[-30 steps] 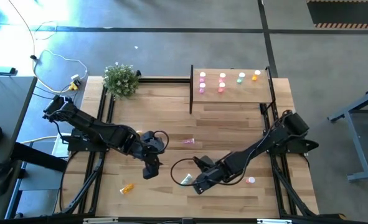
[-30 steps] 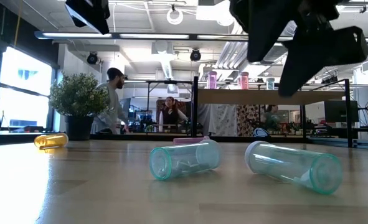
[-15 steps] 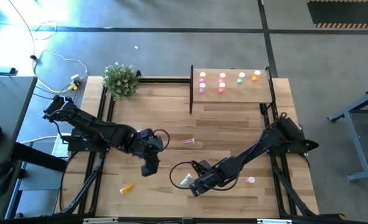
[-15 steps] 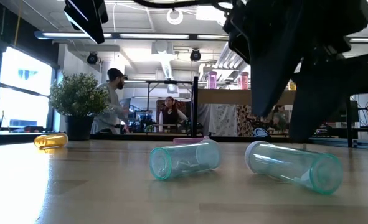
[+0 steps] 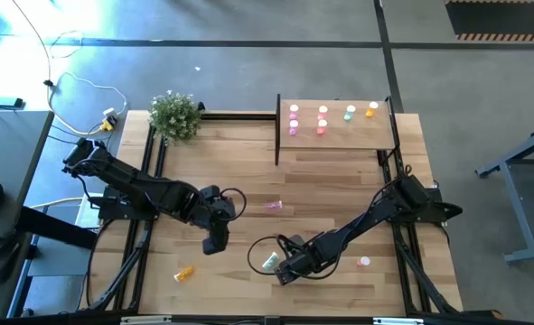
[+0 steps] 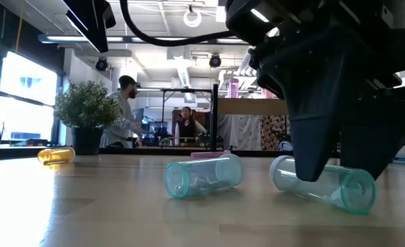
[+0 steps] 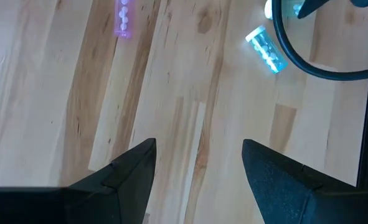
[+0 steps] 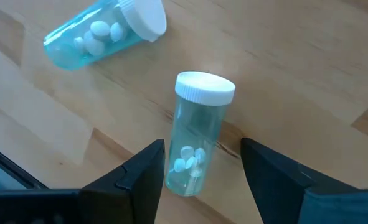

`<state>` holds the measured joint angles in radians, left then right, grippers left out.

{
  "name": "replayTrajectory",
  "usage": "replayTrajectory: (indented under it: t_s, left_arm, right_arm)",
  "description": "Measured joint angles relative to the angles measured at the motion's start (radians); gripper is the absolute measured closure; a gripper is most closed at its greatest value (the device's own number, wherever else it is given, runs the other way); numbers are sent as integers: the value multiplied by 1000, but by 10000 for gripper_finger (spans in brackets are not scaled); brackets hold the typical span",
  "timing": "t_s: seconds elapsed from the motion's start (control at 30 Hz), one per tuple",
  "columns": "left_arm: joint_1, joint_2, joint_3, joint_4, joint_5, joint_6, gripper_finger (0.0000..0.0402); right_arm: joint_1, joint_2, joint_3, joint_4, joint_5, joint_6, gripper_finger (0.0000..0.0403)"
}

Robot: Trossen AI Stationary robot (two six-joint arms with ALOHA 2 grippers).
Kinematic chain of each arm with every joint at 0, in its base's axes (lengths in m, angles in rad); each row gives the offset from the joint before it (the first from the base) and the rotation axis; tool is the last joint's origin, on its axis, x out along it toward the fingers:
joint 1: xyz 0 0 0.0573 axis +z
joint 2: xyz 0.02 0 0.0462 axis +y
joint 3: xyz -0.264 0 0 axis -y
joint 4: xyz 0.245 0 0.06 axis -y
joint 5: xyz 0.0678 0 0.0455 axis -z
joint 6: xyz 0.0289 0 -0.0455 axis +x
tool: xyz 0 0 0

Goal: Pick and place medicine bottles onto shelf by color
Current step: Put the right blue pill bottle on the shelf aligned with the other blue pill bottle

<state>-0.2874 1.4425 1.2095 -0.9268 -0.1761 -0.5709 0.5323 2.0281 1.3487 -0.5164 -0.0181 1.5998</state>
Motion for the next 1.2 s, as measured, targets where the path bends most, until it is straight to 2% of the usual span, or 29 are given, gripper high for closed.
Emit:
replayTrajectory:
  t_s: [0.4, 0.7, 0.9, 1.07, 1.2]
  left_arm:
    - [0, 0, 0, 0, 0, 25, 174]
    - [6, -11, 3, -3, 1, 75, 174]
    - [31, -48, 22, -11, 2, 103, 174]
    - [71, -104, 21, -10, -4, 133, 174]
    - [102, -144, 21, 0, -50, 167, 174]
  right_arm:
    - [-4, 3, 0, -1, -18, -2, 316]
    - [17, -3, -2, 20, 31, -29, 319]
    - [40, -72, -2, 42, 169, -28, 321]
    - [45, -144, -2, 45, 357, -54, 321]
    - [44, -208, -2, 16, 533, -116, 322]
